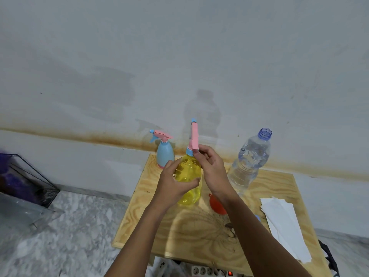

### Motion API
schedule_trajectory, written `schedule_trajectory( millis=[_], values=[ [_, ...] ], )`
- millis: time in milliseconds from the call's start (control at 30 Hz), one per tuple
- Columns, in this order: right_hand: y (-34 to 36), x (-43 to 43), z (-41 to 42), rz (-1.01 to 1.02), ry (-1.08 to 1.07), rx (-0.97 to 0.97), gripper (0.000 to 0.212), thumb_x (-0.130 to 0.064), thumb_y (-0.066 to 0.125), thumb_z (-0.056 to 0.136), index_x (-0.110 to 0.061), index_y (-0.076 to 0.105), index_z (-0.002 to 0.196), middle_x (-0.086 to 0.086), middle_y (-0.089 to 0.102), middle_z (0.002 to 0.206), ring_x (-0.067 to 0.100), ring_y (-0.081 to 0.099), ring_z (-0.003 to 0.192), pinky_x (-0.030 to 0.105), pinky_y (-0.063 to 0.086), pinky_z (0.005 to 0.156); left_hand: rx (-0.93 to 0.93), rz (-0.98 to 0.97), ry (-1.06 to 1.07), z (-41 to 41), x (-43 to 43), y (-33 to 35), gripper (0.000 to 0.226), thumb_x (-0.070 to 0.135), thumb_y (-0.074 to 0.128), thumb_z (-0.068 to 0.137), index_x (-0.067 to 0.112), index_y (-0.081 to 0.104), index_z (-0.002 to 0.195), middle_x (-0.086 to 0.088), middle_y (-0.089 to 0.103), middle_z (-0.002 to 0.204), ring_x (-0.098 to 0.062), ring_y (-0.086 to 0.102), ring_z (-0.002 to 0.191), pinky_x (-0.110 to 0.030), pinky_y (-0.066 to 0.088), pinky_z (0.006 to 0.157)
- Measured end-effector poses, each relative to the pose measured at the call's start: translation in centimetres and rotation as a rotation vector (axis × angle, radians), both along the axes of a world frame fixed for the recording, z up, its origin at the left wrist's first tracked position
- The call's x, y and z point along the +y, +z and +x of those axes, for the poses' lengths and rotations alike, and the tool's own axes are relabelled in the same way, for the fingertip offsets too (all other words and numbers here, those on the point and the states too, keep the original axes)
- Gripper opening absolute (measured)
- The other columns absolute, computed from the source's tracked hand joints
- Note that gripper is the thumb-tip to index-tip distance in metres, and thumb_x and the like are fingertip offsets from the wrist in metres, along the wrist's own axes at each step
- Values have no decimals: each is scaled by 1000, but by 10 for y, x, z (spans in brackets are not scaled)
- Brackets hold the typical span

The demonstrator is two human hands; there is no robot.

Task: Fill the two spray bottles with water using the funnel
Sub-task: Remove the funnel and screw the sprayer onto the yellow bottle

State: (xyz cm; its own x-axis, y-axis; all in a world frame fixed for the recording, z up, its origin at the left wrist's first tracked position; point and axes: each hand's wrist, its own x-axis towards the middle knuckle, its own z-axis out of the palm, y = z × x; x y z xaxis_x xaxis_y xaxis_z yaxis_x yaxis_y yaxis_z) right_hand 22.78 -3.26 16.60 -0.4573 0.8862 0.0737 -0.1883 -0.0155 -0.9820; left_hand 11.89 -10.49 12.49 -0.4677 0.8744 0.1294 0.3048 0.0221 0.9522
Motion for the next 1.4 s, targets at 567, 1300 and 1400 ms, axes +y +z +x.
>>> schedule_trajectory(
  millis=[567,1300,1400],
  values=[
    [14,3,-11,33,-31,66,34,-16,74,85,-12,62,117,-1,69,101,12,67,94,24,53,80,-50,59,-18,0,8,22,44,30,85,69,37,69,110,-3,61,94,-8,58,86,-8,44,72],
    [20,22,5,39,151,-65,19,-18,63,93,-12,69,110,0,70,101,10,64,96,25,51,84,-45,44,-89,-2,12,15,43,44,82,61,35,70,101,1,63,93,-6,61,86,-18,50,75],
    [18,19,6,90,53,-84,17,-16,64,93,-13,68,109,-3,73,98,7,67,91,22,52,81,-20,46,-76,-1,14,12,49,46,80,60,31,69,106,1,61,94,-11,61,91,-22,51,77]
  ],
)
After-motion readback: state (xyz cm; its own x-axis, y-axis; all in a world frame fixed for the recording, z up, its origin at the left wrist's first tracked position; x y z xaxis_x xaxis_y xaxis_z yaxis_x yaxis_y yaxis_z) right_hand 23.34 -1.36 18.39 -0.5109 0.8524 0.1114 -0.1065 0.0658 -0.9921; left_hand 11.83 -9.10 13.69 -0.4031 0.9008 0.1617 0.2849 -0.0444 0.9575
